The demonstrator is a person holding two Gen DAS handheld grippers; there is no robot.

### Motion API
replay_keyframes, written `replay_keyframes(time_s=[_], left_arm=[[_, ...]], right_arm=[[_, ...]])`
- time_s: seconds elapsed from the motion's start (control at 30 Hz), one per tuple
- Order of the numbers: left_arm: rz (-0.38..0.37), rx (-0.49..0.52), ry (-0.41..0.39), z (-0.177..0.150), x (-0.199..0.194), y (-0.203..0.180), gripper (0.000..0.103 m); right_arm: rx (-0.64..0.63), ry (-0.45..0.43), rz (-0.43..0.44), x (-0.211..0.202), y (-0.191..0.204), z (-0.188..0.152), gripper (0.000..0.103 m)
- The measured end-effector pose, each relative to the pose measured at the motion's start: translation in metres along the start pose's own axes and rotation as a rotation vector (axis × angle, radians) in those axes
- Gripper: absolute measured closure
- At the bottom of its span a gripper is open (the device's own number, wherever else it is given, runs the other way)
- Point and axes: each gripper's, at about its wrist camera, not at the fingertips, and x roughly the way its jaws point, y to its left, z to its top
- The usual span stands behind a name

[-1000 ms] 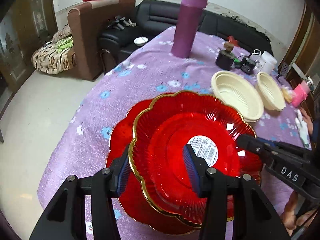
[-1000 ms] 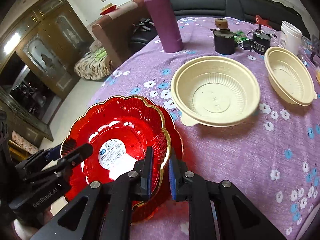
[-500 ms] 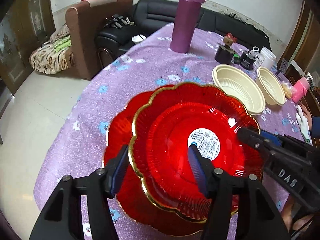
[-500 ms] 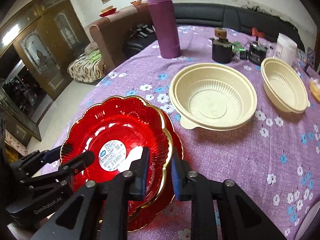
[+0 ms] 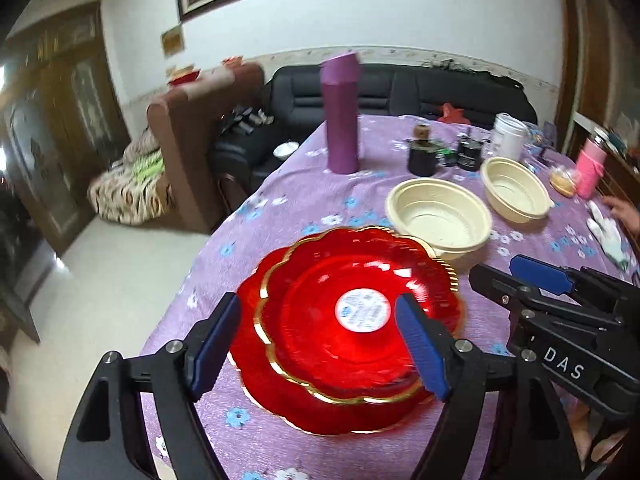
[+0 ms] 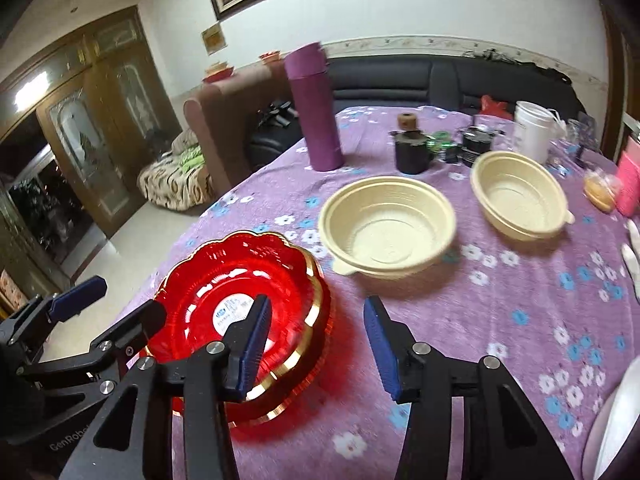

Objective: Organize plates and bowls
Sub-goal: 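Move the right tool toward the white paper bowl, then grasp the white paper bowl rim with the right tool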

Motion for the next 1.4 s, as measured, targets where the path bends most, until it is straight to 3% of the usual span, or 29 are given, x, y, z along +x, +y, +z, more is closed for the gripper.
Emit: replay_keyframes(time_s=[0.87,1.2,1.4], left_arm=[[-0.071,0.306,-0.01,-0.012,-0.019,-0.143,0.024],[-0.112,0.389,0.013,-0.02,-0.013,-0.183,0.024],[-0.179,0.386,0.068,-0.025,-0.003,-0.194,0.024]], right_arm=[[0.331,-0.131,-0.148,-0.113,-0.18,-0.062,0.045],[0.508,-0.215,-0.325,-0.172,-0.269,-0.095,0.042],[0.607,-0.178,-0.448,-0.18,-0.313,-0.124,0.041]])
